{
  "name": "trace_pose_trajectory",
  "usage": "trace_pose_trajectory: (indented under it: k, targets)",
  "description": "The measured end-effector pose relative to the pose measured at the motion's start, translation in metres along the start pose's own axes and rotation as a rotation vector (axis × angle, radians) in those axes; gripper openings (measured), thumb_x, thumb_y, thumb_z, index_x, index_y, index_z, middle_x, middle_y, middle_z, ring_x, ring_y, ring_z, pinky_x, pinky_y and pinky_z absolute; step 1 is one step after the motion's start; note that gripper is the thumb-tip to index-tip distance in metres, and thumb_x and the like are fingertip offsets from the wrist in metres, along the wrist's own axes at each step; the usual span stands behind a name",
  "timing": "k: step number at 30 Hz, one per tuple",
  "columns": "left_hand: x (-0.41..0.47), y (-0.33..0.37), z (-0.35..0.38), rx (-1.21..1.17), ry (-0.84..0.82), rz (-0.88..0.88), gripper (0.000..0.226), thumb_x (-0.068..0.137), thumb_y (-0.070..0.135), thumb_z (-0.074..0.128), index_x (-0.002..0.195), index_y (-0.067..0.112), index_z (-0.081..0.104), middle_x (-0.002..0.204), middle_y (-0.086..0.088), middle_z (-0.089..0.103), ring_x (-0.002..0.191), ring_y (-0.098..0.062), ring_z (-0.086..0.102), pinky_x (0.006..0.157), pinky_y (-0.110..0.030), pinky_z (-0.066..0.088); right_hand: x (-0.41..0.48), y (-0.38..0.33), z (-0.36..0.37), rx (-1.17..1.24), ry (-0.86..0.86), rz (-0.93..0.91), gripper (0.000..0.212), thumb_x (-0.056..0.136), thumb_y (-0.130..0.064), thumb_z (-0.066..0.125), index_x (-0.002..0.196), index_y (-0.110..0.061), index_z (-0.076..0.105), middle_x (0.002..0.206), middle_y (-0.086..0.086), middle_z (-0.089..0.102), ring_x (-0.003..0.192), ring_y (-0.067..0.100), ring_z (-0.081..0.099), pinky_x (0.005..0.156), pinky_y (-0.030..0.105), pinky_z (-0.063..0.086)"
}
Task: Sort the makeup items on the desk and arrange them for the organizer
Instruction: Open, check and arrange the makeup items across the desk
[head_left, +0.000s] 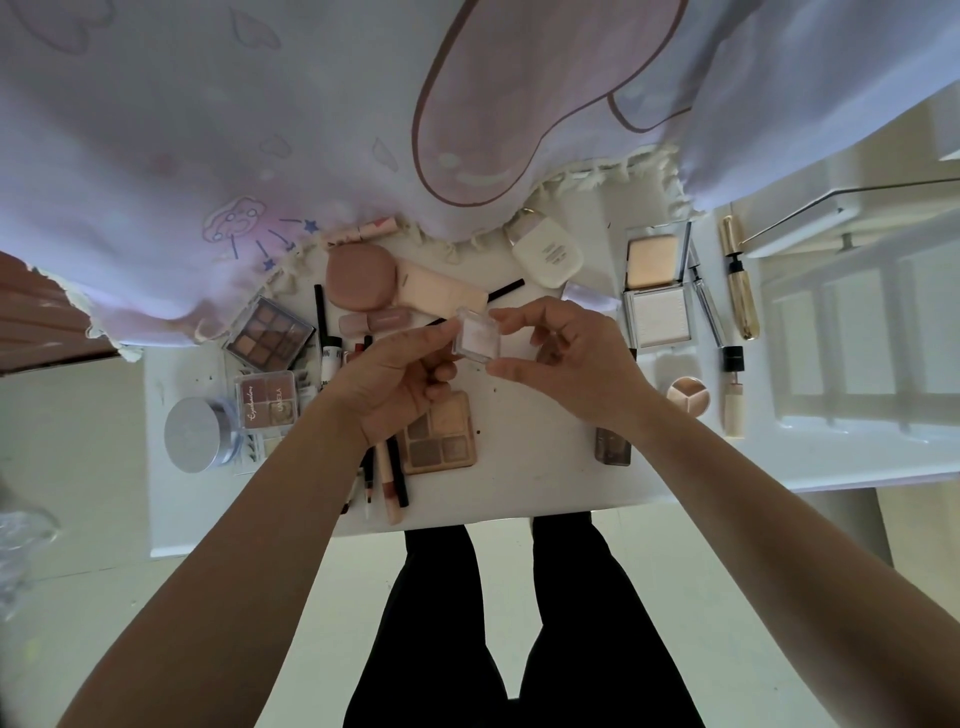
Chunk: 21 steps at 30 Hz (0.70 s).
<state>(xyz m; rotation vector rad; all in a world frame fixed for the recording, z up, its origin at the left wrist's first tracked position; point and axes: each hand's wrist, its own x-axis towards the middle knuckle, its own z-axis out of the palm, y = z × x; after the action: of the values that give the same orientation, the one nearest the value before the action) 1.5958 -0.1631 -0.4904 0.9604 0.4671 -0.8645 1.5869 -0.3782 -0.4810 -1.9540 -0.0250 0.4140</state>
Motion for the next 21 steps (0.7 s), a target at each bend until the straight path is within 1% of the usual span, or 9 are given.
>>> trace_pose_trajectory:
  k: [2, 4, 7, 10, 12, 14, 15, 18, 21]
  targets:
    - [0.0, -0.003, -0.002, -0.031, -0.031, -0.028, 0.039, 0.072, 0.035, 0.087, 0.102, 0.015, 0.073, 0.083, 0.002, 0.065, 0.063, -0.008, 0.047, 0.05, -0.018, 0.036, -0.001, -0.001, 0.001, -0.003, -0.016, -0.02, 0.031, 0.073, -0.035, 0.087, 0.09, -0.04, 0.062, 0.115, -0.027, 0.069, 0.072, 0.003, 0.05, 0.067, 0.018, 0.044]
    - [0.001, -0.006, -0.003, -0.058, -0.052, -0.035, 0.052, 0.063, 0.041, 0.091, 0.104, 0.016, 0.073, 0.085, 0.001, 0.067, 0.063, -0.008, 0.051, 0.05, -0.019, 0.037, -0.002, -0.001, 0.002, 0.001, -0.023, -0.026, 0.03, 0.073, -0.037, 0.086, 0.086, -0.04, 0.059, 0.115, -0.027, 0.068, 0.072, 0.003, 0.05, 0.066, 0.018, 0.043]
    - [0.001, -0.01, -0.003, -0.087, -0.082, -0.024, 0.053, 0.062, 0.042, 0.091, 0.105, 0.017, 0.072, 0.087, 0.001, 0.068, 0.064, -0.009, 0.052, 0.052, -0.02, 0.036, -0.002, -0.003, 0.002, -0.005, -0.021, -0.016, 0.031, 0.072, -0.038, 0.085, 0.08, -0.038, 0.055, 0.115, -0.031, 0.067, 0.069, 0.001, 0.052, 0.065, 0.016, 0.041]
    - [0.002, -0.012, -0.003, -0.113, -0.089, -0.011, 0.058, 0.06, 0.041, 0.093, 0.106, 0.015, 0.069, 0.087, 0.001, 0.067, 0.064, -0.009, 0.049, 0.054, -0.021, 0.034, -0.003, -0.007, 0.002, -0.038, -0.014, -0.039, 0.037, 0.072, -0.038, 0.086, 0.077, -0.039, 0.05, 0.113, -0.034, 0.066, 0.069, 0.0, 0.053, 0.066, 0.016, 0.04]
    - [0.002, -0.013, -0.003, -0.1, -0.097, -0.005, 0.054, 0.059, 0.042, 0.093, 0.102, 0.016, 0.071, 0.081, 0.003, 0.065, 0.063, -0.008, 0.047, 0.056, -0.021, 0.032, -0.003, -0.009, 0.001, -0.045, -0.009, -0.068, 0.039, 0.07, -0.04, 0.087, 0.078, -0.04, 0.048, 0.114, -0.034, 0.065, 0.075, 0.003, 0.054, 0.067, 0.018, 0.039]
    - [0.003, -0.014, -0.002, -0.082, -0.108, -0.008, 0.048, 0.06, 0.042, 0.093, 0.097, 0.017, 0.075, 0.079, 0.003, 0.064, 0.062, -0.007, 0.046, 0.056, -0.021, 0.031, -0.003, -0.011, 0.001, -0.049, -0.006, -0.107, 0.042, 0.068, -0.041, 0.088, 0.08, -0.041, 0.048, 0.115, -0.03, 0.066, 0.084, 0.01, 0.056, 0.067, 0.021, 0.04]
    - [0.004, -0.015, -0.002, -0.077, -0.109, -0.011, 0.047, 0.059, 0.041, 0.093, 0.095, 0.017, 0.076, 0.079, 0.003, 0.062, 0.062, -0.007, 0.045, 0.056, -0.021, 0.032, -0.002, -0.013, 0.002, -0.056, -0.007, -0.126, 0.044, 0.067, -0.04, 0.088, 0.081, -0.042, 0.047, 0.112, -0.03, 0.067, 0.086, 0.012, 0.055, 0.066, 0.021, 0.04]
    - [0.005, -0.018, -0.003, -0.082, -0.101, -0.012, 0.045, 0.059, 0.039, 0.094, 0.092, 0.014, 0.076, 0.08, 0.0, 0.058, 0.061, -0.007, 0.043, 0.057, -0.021, 0.033, 0.002, -0.016, 0.002, -0.103, -0.019, -0.158, 0.047, 0.066, -0.038, 0.09, 0.081, -0.042, 0.046, 0.104, -0.031, 0.068, 0.084, 0.011, 0.054, 0.067, 0.02, 0.04]
    - [0.004, -0.017, -0.005, -0.117, -0.111, -0.004, 0.038, 0.06, 0.037, 0.093, 0.086, 0.016, 0.076, 0.082, 0.001, 0.057, 0.06, -0.006, 0.043, 0.058, -0.021, 0.032, 0.005, -0.016, -0.002, -0.056, -0.064, -0.12, 0.041, 0.07, -0.037, 0.088, 0.083, -0.037, 0.05, 0.108, -0.027, 0.07, 0.086, 0.013, 0.057, 0.071, 0.021, 0.043]
